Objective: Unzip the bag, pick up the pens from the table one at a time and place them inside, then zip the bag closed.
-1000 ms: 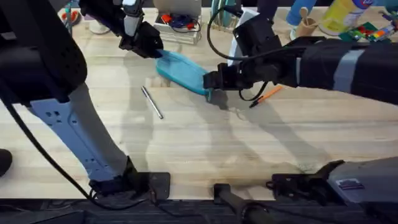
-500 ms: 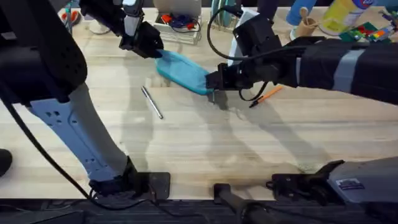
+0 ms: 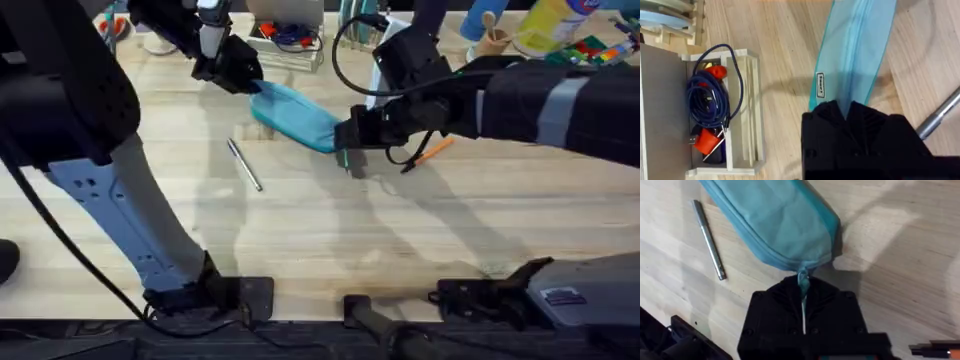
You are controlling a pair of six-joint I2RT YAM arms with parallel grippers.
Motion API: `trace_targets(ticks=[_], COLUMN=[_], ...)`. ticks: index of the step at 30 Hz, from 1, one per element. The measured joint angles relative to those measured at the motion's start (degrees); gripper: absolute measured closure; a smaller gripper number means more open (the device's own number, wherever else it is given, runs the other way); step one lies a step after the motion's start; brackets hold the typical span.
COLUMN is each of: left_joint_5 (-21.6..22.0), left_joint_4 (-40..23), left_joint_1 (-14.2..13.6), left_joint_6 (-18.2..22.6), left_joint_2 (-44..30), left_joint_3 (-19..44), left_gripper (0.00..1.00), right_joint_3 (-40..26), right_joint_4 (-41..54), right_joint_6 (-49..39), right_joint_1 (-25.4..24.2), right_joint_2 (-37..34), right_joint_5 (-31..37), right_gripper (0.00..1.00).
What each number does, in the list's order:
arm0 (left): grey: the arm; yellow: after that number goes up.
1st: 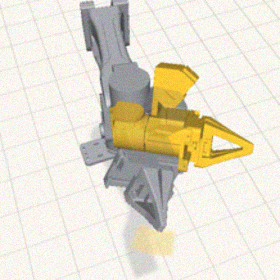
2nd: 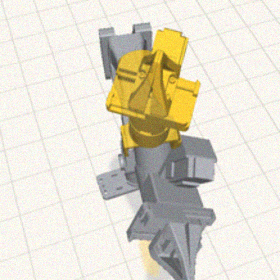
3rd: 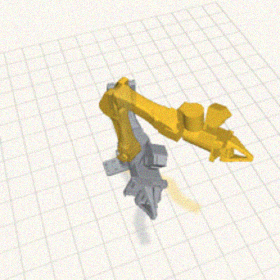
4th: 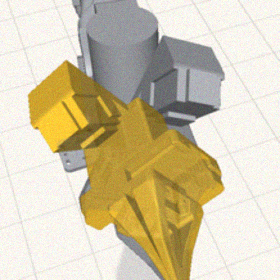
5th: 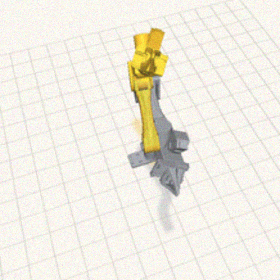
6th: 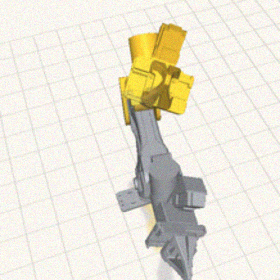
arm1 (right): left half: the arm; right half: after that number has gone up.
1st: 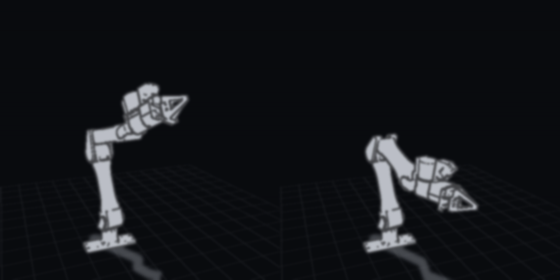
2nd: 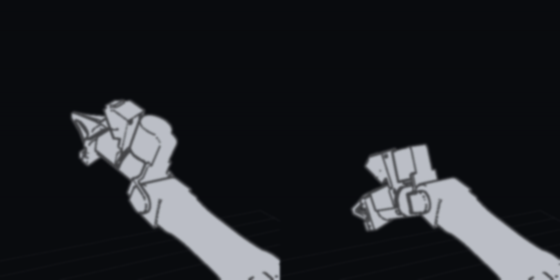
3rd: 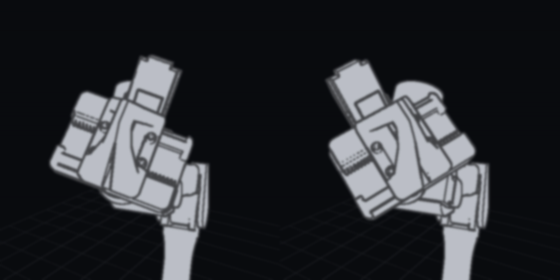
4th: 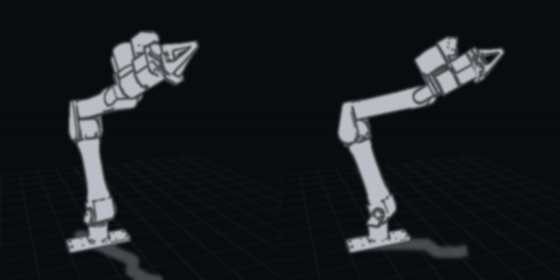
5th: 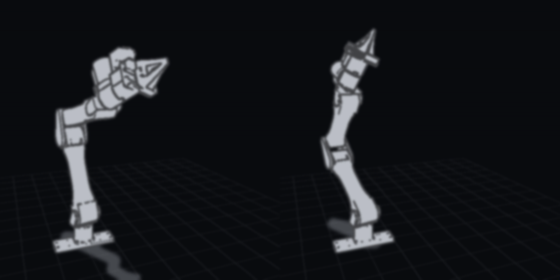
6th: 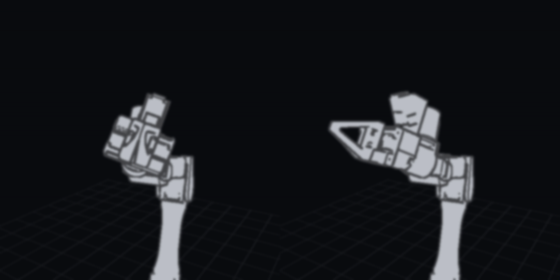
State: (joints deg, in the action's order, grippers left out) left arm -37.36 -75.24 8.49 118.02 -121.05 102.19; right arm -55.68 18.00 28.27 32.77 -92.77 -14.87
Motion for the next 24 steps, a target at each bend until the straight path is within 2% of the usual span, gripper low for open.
trace_targets(ticks=[11, 18, 24], left_joint_5=[0.0, 0.0, 0.0], left_joint_4=[0.0, 0.1, 0.0], left_joint_1=[0.0, 0.0, 0.0], left_joint_6=[0.0, 0.0, 0.0], left_joint_2=[0.0, 0.0, 0.0], left_joint_3=[0.0, 0.0, 0.0], left_gripper=[0.958, 0.959, 0.959], right_joint_3=[-2.3, -7.9, -9.4], right_joint_4=[3.6, 10.5, 11.5], right_joint_6=[-2.9, -10.2, -17.5], right_joint_1=[0.0, 0.0, 0.0], right_joint_2=[0.0, 0.0, 0.0], right_joint_5=[0.5, 0.7, 1.2], right_gripper=[0.97, 0.971, 0.97])
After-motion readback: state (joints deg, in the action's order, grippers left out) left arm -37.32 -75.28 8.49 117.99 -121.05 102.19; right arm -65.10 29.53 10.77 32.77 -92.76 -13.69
